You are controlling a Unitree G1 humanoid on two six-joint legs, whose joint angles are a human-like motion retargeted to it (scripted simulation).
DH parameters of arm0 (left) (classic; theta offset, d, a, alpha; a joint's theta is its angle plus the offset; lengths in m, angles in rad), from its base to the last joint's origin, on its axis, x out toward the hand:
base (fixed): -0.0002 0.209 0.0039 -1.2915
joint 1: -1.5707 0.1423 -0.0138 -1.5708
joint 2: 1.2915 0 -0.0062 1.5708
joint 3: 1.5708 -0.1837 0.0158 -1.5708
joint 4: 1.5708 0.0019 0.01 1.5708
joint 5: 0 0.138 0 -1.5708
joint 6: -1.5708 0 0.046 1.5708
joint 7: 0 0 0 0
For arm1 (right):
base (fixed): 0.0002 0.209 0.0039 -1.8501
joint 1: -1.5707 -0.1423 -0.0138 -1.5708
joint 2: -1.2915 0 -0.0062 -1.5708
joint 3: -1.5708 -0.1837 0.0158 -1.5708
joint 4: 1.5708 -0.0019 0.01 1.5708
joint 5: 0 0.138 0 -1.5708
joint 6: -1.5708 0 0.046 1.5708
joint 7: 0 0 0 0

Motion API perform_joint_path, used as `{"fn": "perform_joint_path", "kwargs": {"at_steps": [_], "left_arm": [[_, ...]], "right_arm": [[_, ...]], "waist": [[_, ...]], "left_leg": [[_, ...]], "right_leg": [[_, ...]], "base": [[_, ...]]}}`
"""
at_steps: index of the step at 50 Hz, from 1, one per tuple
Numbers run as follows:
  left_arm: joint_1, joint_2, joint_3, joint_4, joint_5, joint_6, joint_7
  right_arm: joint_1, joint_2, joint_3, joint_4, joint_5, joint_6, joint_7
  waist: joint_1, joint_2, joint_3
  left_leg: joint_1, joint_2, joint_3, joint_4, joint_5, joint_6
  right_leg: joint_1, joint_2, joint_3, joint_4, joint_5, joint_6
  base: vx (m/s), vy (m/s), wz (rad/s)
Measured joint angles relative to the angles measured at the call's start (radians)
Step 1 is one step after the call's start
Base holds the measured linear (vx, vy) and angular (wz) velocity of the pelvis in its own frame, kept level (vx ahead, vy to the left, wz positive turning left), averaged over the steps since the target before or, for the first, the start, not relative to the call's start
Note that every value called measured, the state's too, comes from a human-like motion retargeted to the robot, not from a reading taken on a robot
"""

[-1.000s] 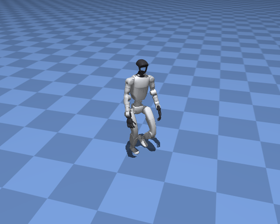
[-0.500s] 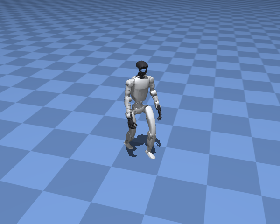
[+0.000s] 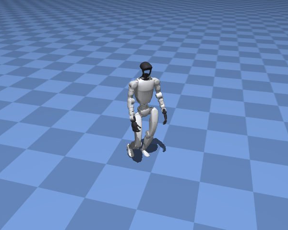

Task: Walk

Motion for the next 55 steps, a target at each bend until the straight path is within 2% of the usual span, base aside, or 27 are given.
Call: {"fn": "perform_joint_path", "kwargs": {"at_steps": [5, 14, 18, 23, 25, 29, 35, 38, 45, 50, 55], "left_arm": [[-0.025, 0.001, 0.004, 0.001, 0.017, 0.0, -0.004], [-0.008, -0.011, 0.005, 0.0, 0.036, -0.023, -0.028], [0.011, -0.014, 0.003, 0.011, 0.043, -0.028, -0.039], [0.055, -0.024, 0.006, 0.028, 0.049, -0.029, -0.043], [0.058, -0.018, 0.014, 0.038, 0.05, -0.026, -0.052], [0.08, -0.015, 0.025, 0.05, 0.055, -0.018, -0.055], [0.103, -0.001, 0.036, 0.03, 0.061, -0.012, -0.041], [0.099, 0.008, 0.038, 0.006, 0.059, -0.011, -0.025], [0.072, 0.032, 0.045, -0.052, 0.044, -0.013, 0.008], [0.037, 0.053, 0.05, -0.07, 0.03, -0.011, 0.015], [0.027, 0.06, 0.046, -0.055, 0.013, -0.014, 0.024]], "right_arm": [[0.0, 0.006, -0.012, -0.007, 0.007, 0.007, 0.004], [0.042, 0.021, -0.036, 0.023, 0.008, 0.006, 0.015], [0.062, 0.022, -0.039, 0.04, -0.005, 0.007, 0.025], [0.096, 0.022, -0.038, 0.059, -0.02, 0.009, 0.032], [0.09, 0.015, -0.041, 0.065, -0.022, 0.012, 0.041], [0.094, 0.008, -0.043, 0.064, -0.02, 0.017, 0.045], [0.09, -0.013, -0.04, 0.033, -0.02, 0.018, 0.041], [0.079, -0.026, -0.034, 0.019, -0.031, 0.019, 0.029], [0.032, -0.04, -0.009, 0.003, -0.048, 0.025, -0.001], [-0.017, -0.032, 0.005, -0.006, -0.043, 0.023, 0.003], [-0.034, -0.017, 0.027, -0.015, -0.038, 0.01, 0.009]], "waist": [[-0.026, 0.041, 0.019], [-0.023, 0.078, -0.01], [-0.019, 0.076, -0.032], [-0.009, 0.08, -0.065], [-0.012, 0.098, -0.063], [0.002, 0.139, -0.056], [0.03, 0.199, -0.05], [0.052, 0.209, -0.045], [0.118, 0.185, -0.027], [0.154, 0.136, -0.006], [0.174, 0.1, -0.005]], "left_leg": [[0.108, 0.04, -0.044, -0.069, -0.018, -0.019], [0.188, 0.11, -0.082, -0.081, -0.066, -0.057], [0.209, 0.127, -0.09, -0.037, -0.097, -0.073], [0.224, 0.164, -0.075, 0.075, -0.116, -0.104], [0.241, 0.194, -0.096, 0.126, -0.097, -0.13], [0.237, 0.262, -0.121, 0.299, 0.017, -0.216], [0.133, 0.391, -0.111, 0.655, 0.155, -0.301], [0.046, 0.458, -0.082, 0.807, 0.147, -0.281], [-0.195, 0.55, -0.021, 0.952, -0.025, -0.175], [-0.344, 0.535, 0.014, 0.833, -0.075, -0.144], [-0.44, 0.498, 0.037, 0.608, -0.058, -0.157]], "right_leg": [[-0.09, 0.062, -0.063, -0.232, -0.001, 0.001], [-0.137, 0.212, -0.108, -0.776, 0.127, 0.083], [-0.137, 0.237, -0.114, -0.831, 0.161, 0.086], [-0.127, 0.261, -0.114, -0.735, 0.199, 0.061], [-0.086, 0.288, -0.126, -0.728, 0.215, 0.046], [-0.002, 0.362, -0.138, -0.729, 0.215, 0.004], [0.114, 0.473, -0.144, -0.777, 0.18, -0.062], [0.161, 0.506, -0.136, -0.797, 0.16, -0.081], [0.253, 0.531, -0.089, -0.833, 0.112, -0.088], [0.322, 0.502, -0.047, -0.884, 0.083, -0.086], [0.379, 0.469, -0.018, -0.924, 0.049, -0.083]], "base": [[0.35, -0.04, 0.13], [0.38, -0.08, 0.13], [0.41, -0.09, 0.19], [0.43, -0.09, 0.14], [0.46, -0.1, 0.15], [0.43, -0.1, -0.04], [0.38, -0.09, -0.11], [0.34, -0.07, -0.13], [0.33, -0.05, -0.17], [0.34, -0.02, -0.16], [0.35, 0.01, -0.09]]}}
